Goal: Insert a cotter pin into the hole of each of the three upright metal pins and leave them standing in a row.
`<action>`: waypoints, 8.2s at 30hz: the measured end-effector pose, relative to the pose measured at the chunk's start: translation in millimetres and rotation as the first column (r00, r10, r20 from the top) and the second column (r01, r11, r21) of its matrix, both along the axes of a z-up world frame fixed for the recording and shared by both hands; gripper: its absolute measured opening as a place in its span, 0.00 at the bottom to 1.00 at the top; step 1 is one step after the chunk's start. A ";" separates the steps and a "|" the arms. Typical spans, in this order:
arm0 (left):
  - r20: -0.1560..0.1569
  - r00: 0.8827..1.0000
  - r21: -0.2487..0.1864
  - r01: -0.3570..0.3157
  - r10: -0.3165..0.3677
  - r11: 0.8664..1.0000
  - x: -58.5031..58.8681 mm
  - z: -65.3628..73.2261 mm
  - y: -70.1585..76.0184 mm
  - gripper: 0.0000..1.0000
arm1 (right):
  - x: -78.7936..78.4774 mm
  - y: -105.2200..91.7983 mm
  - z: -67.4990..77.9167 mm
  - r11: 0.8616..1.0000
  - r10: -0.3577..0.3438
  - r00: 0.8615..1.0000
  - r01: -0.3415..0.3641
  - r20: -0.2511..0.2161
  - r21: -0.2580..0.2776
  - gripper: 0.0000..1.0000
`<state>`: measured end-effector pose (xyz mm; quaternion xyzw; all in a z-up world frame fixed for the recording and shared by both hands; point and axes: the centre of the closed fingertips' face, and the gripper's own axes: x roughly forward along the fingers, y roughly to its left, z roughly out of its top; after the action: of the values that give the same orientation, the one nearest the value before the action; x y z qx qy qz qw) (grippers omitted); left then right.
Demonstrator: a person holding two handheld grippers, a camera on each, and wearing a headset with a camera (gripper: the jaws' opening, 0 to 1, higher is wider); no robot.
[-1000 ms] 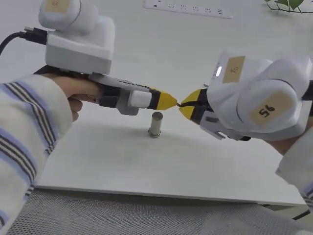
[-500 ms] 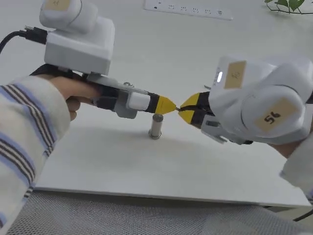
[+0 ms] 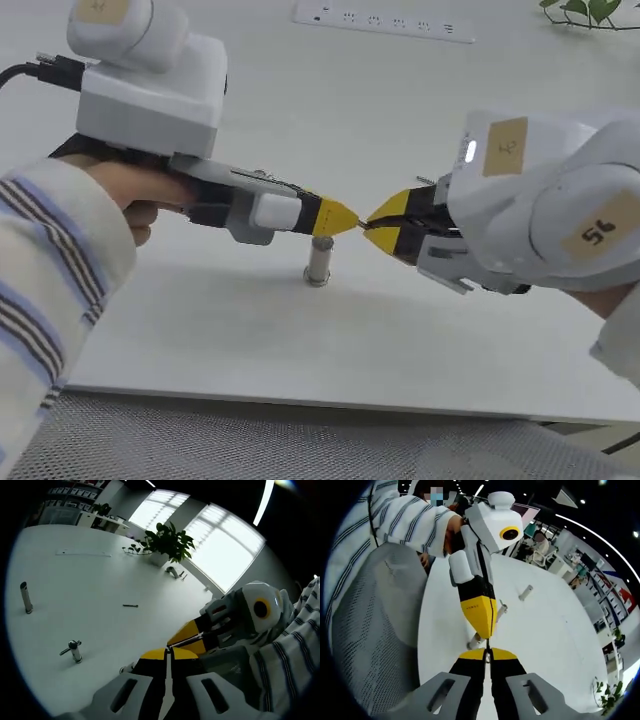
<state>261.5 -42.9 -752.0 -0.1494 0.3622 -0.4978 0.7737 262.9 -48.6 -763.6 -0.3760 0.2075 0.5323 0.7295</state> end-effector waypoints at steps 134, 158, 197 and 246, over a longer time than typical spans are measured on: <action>0.370 0.868 0.303 0.224 -0.331 0.926 7.6 -81.0 17.4 0.23 | -10.1 -6.4 -20.4 0.909 -0.169 0.921 0.283 -0.350 0.306 0.03; 0.339 0.900 0.279 0.181 -0.273 0.943 12.8 -83.0 15.4 0.12 | -6.1 -4.6 -26.7 0.863 -0.167 0.920 0.310 -0.355 0.399 0.03; 0.329 0.909 0.270 0.167 -0.254 0.948 6.8 -81.8 14.3 0.12 | -6.7 19.7 -39.5 0.904 -0.117 0.932 0.244 -0.344 0.351 0.04; 0.338 0.905 0.284 0.164 -0.258 0.945 7.4 -80.7 16.7 0.12 | -6.1 17.9 -46.6 0.932 -0.071 0.952 0.170 -0.298 0.321 0.11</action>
<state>268.9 -26.2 -832.7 0.0858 0.2832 -0.5490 0.7817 256.8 -30.7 -810.2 -0.1500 0.2363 0.5619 0.7784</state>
